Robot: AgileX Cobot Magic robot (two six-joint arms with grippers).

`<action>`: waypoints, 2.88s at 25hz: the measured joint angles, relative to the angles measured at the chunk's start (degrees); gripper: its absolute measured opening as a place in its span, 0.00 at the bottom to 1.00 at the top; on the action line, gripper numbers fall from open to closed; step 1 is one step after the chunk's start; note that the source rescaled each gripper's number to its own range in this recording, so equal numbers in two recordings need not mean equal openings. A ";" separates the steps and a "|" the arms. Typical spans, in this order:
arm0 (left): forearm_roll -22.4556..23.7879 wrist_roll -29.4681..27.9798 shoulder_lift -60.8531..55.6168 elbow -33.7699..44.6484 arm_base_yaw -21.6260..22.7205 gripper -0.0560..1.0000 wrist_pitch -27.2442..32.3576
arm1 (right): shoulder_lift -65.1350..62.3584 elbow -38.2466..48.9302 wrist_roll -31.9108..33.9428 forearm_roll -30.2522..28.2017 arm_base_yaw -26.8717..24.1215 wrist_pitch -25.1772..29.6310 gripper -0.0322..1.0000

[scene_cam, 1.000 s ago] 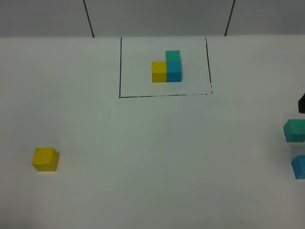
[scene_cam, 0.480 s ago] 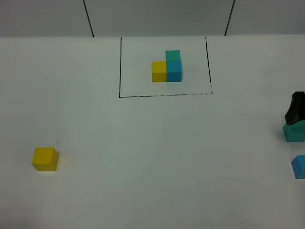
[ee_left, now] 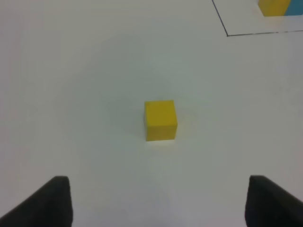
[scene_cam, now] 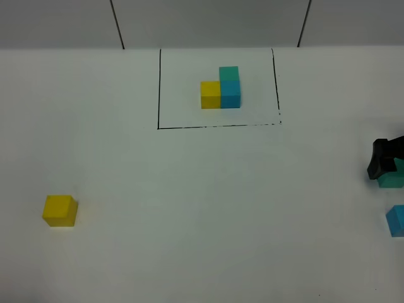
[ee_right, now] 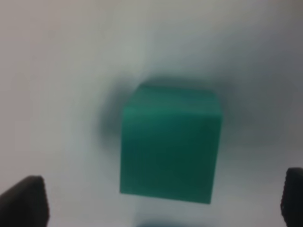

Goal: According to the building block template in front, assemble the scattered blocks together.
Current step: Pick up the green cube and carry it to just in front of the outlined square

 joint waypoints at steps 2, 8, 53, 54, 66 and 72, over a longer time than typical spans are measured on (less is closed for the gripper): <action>0.00 0.00 0.00 0.00 0.00 0.64 0.00 | 1.17 -0.04 -0.11 0.00 0.00 -0.74 0.99; 0.00 0.00 0.00 0.00 0.00 0.64 0.00 | 4.53 -0.04 -0.11 0.00 0.00 -2.74 0.91; 0.00 0.00 0.00 0.00 0.00 0.64 0.00 | 6.84 -11.52 -40.30 -19.40 35.75 8.81 0.04; 0.00 0.00 0.00 0.00 0.00 0.64 0.00 | 8.19 -13.52 -41.37 -19.22 36.20 10.22 0.04; 0.00 0.00 0.00 0.00 0.00 0.64 0.00 | 19.46 -33.83 -45.56 -13.76 37.75 16.03 0.04; 0.00 0.00 0.00 0.00 0.00 0.64 0.00 | 24.89 -39.58 -44.24 -12.39 37.81 17.39 0.04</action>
